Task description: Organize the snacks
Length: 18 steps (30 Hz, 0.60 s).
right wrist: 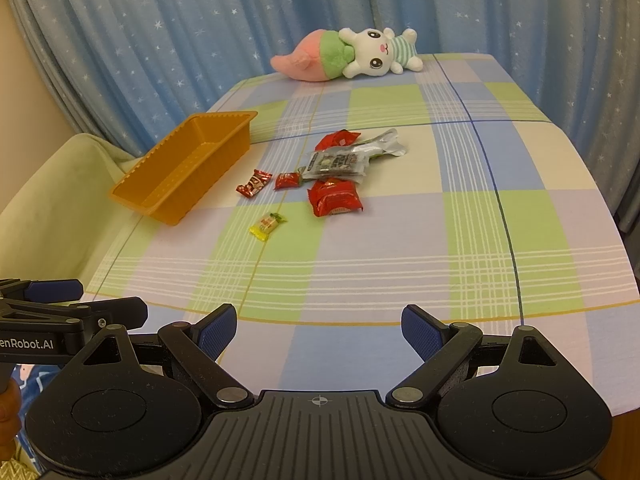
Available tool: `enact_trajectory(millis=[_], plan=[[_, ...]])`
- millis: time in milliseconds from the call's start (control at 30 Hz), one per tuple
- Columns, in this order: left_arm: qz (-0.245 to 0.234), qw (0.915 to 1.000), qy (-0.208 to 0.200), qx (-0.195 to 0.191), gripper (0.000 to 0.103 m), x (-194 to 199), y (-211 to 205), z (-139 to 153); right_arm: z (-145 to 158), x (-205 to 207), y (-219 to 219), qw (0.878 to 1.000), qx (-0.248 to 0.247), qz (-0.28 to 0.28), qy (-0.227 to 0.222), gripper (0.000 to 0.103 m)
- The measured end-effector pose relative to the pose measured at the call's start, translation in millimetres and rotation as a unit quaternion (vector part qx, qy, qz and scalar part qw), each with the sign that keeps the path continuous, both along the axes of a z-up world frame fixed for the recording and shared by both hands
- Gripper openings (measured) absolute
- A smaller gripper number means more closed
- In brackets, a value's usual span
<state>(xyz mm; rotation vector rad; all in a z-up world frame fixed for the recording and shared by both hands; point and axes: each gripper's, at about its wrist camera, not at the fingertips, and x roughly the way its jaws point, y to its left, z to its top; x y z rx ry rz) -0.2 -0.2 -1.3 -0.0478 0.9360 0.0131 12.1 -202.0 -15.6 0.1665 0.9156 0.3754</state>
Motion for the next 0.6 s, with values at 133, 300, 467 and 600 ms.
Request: enact_trajectory(millis=[133, 300, 467, 600], plan=[[0.000, 1.0000, 0.001, 0.000, 0.103, 0.2, -0.1, 0.2, 0.0, 0.0, -0.4, 1.000, 0.000, 0.000, 0.000, 0.089], [0.000, 1.0000, 0.001, 0.000, 0.103, 0.3, -0.5, 0.5, -0.1, -0.1, -0.9, 1.000, 0.000, 0.000, 0.001, 0.089], [0.001, 1.0000, 0.001, 0.000, 0.103, 0.4, -0.7, 0.5, -0.2, -0.1, -1.3, 1.000, 0.000, 0.000, 0.000, 0.089], [0.000, 1.0000, 0.001, 0.002, 0.103, 1.6, -5.7, 1.5, -0.1, -0.3, -1.2, 1.000, 0.000, 0.000, 0.000, 0.089]])
